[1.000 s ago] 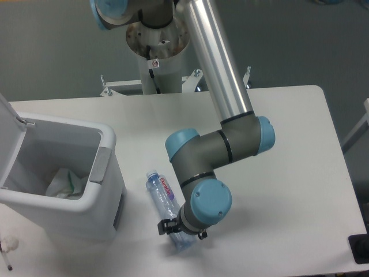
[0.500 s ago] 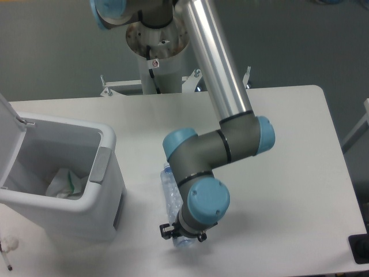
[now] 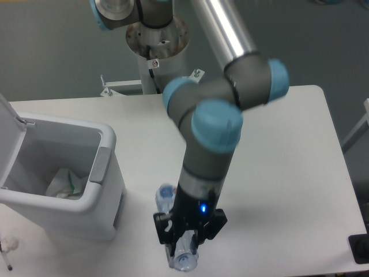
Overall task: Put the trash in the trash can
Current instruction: 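Carry the water bottle over the bin and open the gripper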
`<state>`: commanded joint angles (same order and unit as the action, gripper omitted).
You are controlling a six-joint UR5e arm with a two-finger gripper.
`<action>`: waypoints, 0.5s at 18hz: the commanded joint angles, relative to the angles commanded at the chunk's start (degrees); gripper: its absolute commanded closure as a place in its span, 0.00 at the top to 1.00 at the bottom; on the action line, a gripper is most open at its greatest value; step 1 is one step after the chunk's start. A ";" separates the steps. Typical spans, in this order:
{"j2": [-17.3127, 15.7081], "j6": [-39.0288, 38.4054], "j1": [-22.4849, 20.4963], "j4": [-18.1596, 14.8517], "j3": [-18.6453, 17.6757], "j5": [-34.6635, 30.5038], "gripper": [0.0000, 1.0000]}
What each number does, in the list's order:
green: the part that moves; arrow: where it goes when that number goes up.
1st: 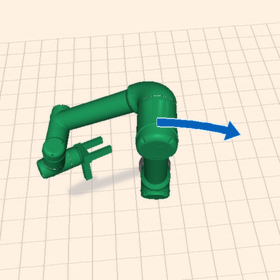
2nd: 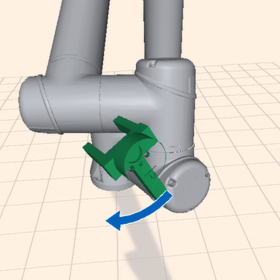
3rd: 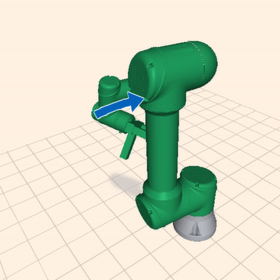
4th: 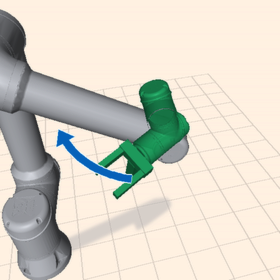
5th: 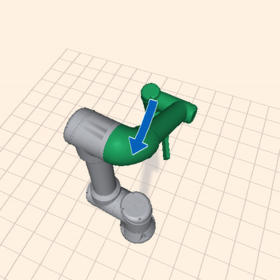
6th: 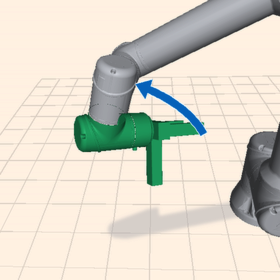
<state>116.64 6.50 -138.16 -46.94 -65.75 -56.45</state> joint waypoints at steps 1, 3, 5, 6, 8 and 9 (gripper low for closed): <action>-0.70 -0.17 0.00 0.09 0.88 2.64 0.25; -2.63 -0.26 0.17 0.09 1.33 7.48 0.26; -4.75 -0.26 0.43 0.18 1.33 10.56 0.26; -5.45 -0.18 0.61 0.18 1.24 11.62 0.26; -6.42 0.00 0.79 0.62 1.33 13.81 0.26; -6.60 -0.17 0.96 0.71 1.15 14.78 0.26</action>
<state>110.04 6.33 -137.20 -46.23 -64.60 -41.67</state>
